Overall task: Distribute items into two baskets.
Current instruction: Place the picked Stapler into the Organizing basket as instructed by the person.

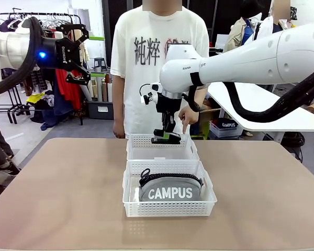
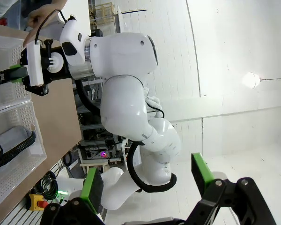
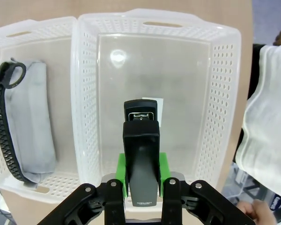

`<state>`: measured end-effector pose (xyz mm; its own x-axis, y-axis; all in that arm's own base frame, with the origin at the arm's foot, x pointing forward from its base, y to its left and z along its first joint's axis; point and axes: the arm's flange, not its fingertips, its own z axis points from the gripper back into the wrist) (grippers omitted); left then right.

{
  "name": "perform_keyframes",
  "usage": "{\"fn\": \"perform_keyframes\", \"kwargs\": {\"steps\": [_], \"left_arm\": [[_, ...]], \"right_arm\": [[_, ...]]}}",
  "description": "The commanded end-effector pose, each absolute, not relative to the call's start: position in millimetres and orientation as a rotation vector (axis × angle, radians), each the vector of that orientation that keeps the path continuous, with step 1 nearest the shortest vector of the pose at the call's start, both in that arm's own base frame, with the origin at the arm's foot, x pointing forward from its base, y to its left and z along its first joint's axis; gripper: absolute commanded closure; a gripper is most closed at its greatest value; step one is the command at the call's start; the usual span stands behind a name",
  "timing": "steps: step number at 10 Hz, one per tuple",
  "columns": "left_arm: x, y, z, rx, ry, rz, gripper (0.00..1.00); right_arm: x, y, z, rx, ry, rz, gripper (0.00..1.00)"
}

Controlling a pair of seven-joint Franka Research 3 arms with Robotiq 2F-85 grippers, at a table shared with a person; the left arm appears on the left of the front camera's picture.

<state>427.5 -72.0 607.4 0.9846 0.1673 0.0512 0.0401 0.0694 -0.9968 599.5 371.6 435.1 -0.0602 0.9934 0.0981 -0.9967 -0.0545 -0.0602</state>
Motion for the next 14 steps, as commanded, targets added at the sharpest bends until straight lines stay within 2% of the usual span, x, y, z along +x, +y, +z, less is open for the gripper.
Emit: {"fn": "perform_keyframes", "kwargs": {"steps": [1, 4, 9, 14], "left_arm": [[426.6, -72.4, 608.8, -1.504, -0.170, 0.102, 0.00], [426.6, -72.4, 608.8, -1.504, -0.170, 0.102, 0.00], [426.6, -72.4, 608.8, -1.504, -0.170, 0.102, 0.00], [426.6, -72.4, 608.8, -1.504, -0.170, 0.102, 0.00]], "right_arm": [[597.8, 371.4, 438.3, 0.048, -0.124, 1.622, 1.00], [599.2, 371.5, 434.8, 0.035, -0.121, 1.626, 1.00], [631.1, 394.3, 390.8, 0.034, -0.006, 1.652, 1.00], [641.3, 407.5, 358.0, 0.009, 0.024, 1.669, 1.00]]}}
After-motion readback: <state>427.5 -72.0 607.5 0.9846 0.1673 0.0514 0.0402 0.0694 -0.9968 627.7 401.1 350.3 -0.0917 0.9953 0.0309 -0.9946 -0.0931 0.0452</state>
